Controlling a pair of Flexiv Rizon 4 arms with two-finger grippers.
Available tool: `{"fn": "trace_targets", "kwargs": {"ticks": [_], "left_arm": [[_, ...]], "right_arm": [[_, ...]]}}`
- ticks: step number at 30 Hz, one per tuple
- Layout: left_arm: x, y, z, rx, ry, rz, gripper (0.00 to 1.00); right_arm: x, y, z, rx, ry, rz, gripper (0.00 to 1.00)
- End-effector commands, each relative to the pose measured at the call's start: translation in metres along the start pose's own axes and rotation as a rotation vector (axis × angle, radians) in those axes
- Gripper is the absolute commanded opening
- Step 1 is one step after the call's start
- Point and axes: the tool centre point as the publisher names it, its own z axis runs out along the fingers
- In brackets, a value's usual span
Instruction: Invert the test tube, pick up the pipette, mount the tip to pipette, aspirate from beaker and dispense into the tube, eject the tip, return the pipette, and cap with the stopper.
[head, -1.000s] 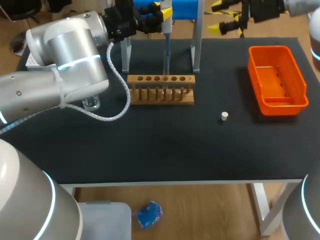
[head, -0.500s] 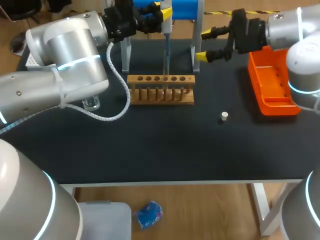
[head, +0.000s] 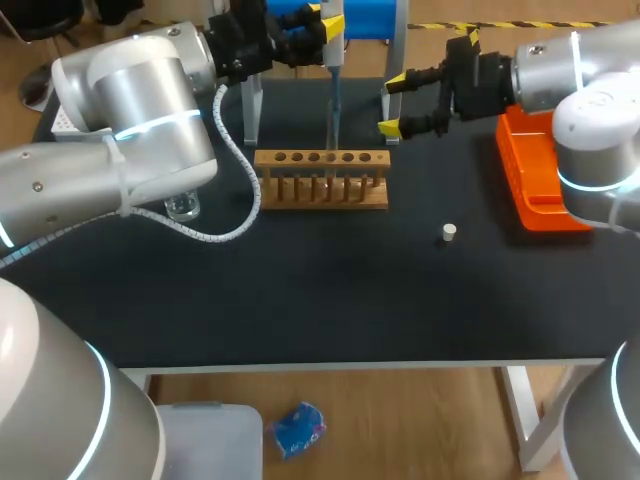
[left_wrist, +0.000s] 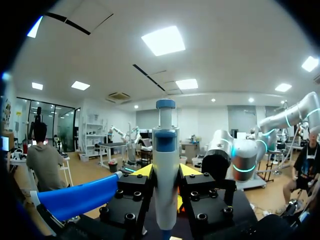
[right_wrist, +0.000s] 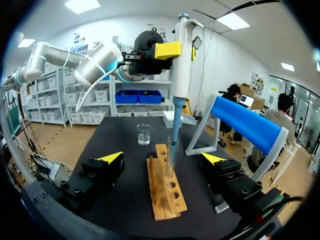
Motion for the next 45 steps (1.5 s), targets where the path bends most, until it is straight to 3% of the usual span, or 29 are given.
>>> {"fn": "trace_targets", "kwargs": {"ticks": [1,23,45], "left_arm": [[0.000,0.000,0.001,0.000,-0.004,0.000,0.00],[0.001,-0.001,0.001,-0.018,-0.004,0.013,0.00],[0.003,-0.013,0.003,-0.024,-0.004,0.053,0.00]], "right_arm": [[-0.002,0.000,-0.001,0.003,0.004,0.001,1.00],[-0.002,0.000,-0.001,0.003,0.004,0.001,1.00],[-0.002,0.000,-0.001,0.003,0.004,0.001,1.00]]}}
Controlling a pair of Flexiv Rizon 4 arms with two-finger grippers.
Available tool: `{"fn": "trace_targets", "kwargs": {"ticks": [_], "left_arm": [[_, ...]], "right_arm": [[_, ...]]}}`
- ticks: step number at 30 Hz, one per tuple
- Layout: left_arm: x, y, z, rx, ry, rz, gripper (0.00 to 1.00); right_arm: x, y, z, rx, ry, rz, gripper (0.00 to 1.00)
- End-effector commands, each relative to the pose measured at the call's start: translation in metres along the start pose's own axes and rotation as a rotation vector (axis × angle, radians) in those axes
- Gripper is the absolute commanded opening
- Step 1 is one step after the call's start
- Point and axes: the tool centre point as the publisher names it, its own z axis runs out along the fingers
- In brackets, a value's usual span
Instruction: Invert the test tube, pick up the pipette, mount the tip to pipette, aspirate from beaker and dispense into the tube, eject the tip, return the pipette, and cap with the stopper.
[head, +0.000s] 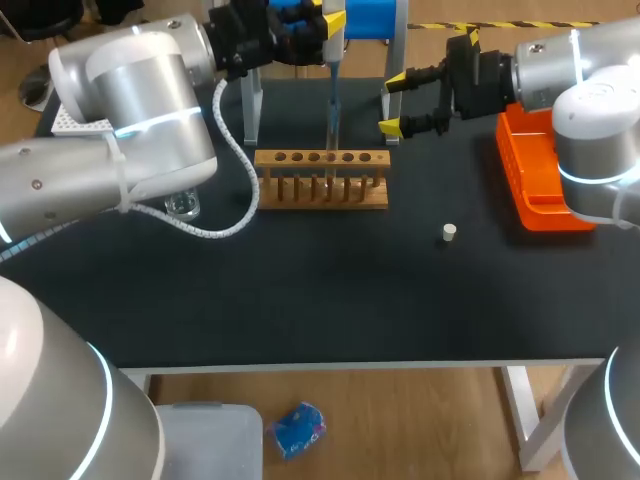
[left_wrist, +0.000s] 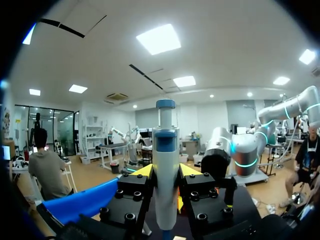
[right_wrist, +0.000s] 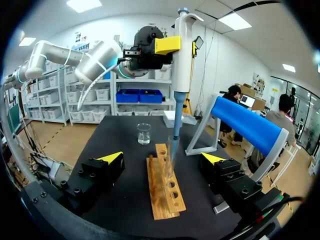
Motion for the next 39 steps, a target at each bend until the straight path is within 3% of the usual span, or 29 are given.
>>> {"fn": "trace_targets", "kwargs": {"ticks": [1,39], "left_arm": [[0.001,-0.004,0.001,-0.005,-0.008,0.002,0.00],[0.006,-0.025,0.003,-0.004,-0.006,0.044,0.00]], "right_arm": [[0.000,0.000,0.000,0.001,0.000,0.000,1.00],[0.000,0.000,0.000,0.001,0.000,0.000,1.00]]}}
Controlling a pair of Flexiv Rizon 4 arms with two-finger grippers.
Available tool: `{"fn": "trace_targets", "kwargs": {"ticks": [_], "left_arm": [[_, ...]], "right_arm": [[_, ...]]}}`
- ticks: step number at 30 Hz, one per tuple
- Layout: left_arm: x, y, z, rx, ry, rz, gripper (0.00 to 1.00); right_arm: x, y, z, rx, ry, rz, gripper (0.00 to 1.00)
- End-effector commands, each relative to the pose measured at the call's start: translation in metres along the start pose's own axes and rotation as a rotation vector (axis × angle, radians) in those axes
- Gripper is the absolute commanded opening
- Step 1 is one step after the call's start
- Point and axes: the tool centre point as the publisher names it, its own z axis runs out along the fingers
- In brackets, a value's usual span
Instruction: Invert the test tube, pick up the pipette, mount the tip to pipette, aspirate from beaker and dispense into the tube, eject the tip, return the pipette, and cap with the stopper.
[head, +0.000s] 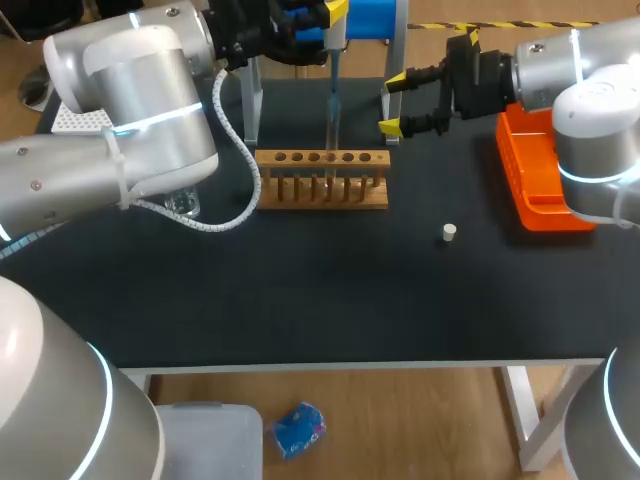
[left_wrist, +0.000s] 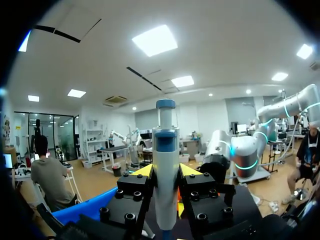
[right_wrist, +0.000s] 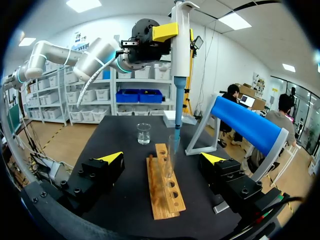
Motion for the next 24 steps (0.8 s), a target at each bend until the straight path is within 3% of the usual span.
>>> {"fn": "trace_targets", "kwargs": {"ticks": [1,24], "left_arm": [[0.001,-0.004,0.001,-0.007,-0.004,0.002,0.00],[0.004,-0.020,0.000,-0.013,-0.009,0.030,0.00]], "right_arm": [[0.000,-0.001,0.000,0.000,0.000,0.000,1.00],[0.000,-0.001,0.000,0.000,0.000,0.000,1.00]]}}
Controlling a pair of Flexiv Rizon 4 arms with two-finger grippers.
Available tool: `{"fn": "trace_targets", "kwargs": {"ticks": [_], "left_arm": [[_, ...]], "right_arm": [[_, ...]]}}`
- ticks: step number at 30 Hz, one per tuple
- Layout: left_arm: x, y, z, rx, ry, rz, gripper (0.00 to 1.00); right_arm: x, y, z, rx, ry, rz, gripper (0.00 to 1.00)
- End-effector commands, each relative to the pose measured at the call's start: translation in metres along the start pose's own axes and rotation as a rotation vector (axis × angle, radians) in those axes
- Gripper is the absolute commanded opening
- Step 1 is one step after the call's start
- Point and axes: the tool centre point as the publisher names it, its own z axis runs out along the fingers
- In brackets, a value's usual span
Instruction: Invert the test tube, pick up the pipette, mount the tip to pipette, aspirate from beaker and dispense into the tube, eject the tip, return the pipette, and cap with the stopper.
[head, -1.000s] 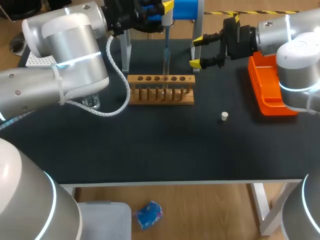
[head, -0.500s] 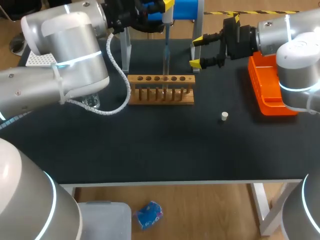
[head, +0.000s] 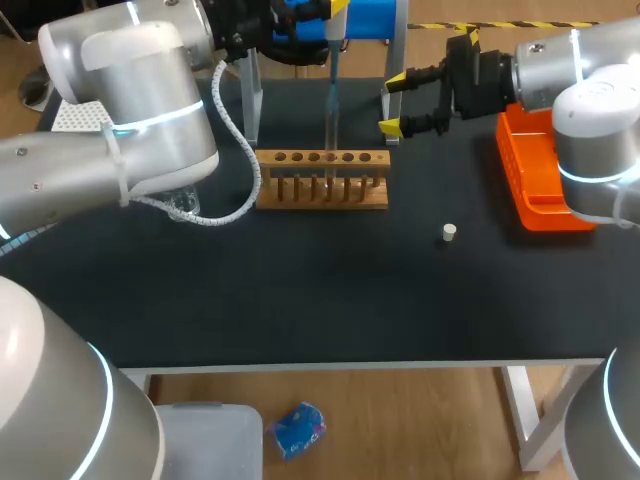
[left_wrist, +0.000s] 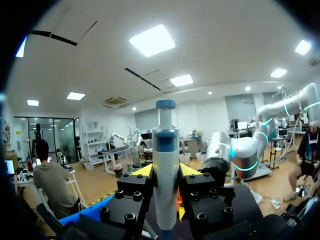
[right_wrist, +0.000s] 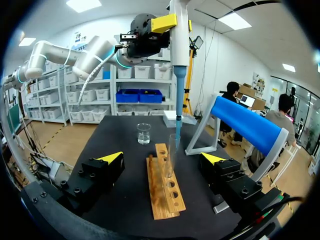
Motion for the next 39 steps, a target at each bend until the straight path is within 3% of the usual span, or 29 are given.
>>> {"fn": "trace_targets", "kwargs": {"ticks": [1,39], "left_arm": [[0.002,-0.005,0.000,-0.006,-0.006,0.003,0.00],[0.007,-0.044,-0.001,0.005,-0.010,0.047,0.00]], "right_arm": [[0.000,-0.001,0.000,0.000,0.000,0.000,1.00],[0.000,-0.001,0.000,0.000,0.000,0.000,1.00]]}}
